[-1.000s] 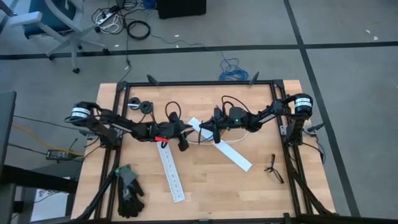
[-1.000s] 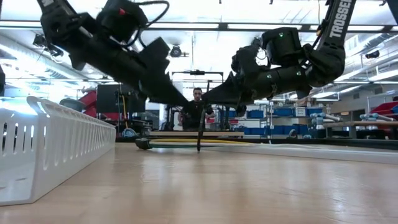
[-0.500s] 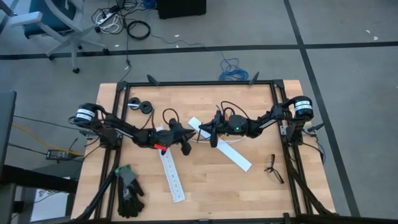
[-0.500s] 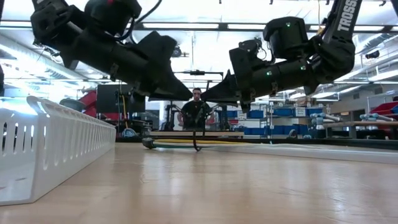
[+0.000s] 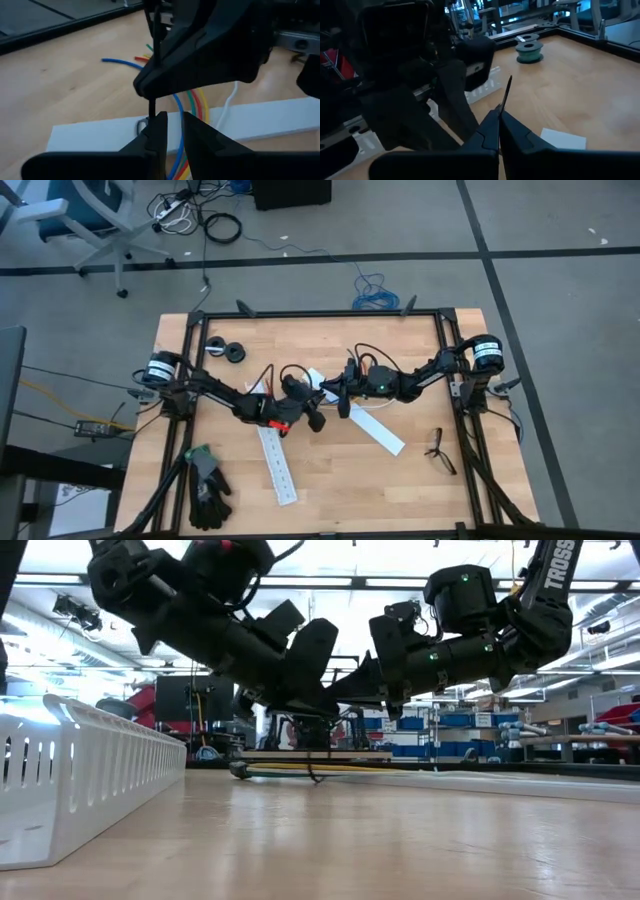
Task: Ziptie cables
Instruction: Wrap the cables together using the black zip tie
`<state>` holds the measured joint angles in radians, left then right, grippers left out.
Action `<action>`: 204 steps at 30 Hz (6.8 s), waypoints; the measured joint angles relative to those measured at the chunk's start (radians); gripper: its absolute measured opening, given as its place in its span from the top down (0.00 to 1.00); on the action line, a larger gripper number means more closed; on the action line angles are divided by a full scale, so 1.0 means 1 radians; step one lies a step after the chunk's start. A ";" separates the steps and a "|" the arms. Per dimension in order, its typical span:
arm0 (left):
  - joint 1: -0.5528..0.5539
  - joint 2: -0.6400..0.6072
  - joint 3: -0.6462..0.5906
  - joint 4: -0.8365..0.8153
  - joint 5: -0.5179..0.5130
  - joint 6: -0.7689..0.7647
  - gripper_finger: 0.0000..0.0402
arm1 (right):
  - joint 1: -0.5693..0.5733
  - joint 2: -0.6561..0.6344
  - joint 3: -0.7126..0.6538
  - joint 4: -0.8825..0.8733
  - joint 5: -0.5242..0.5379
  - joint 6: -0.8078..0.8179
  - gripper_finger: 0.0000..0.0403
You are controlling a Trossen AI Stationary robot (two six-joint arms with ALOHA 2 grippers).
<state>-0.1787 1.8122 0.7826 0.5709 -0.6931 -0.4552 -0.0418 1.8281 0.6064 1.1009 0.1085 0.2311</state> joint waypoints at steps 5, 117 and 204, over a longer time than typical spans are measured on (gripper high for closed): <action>-0.032 0.000 0.021 -0.034 -0.109 -0.034 0.84 | 0.001 0.000 0.000 0.001 -0.016 0.000 1.00; -0.022 0.000 0.019 -0.145 -0.123 -0.031 0.70 | -0.098 -0.258 -0.011 -0.216 -0.078 -0.119 1.00; 0.089 0.066 0.019 0.010 -0.043 0.216 0.84 | -0.150 -0.257 0.018 -0.193 -0.207 -0.191 1.00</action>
<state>-0.0895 1.8782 0.8021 0.5807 -0.7356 -0.2395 -0.1917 1.5707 0.6243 0.9083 -0.0986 0.0403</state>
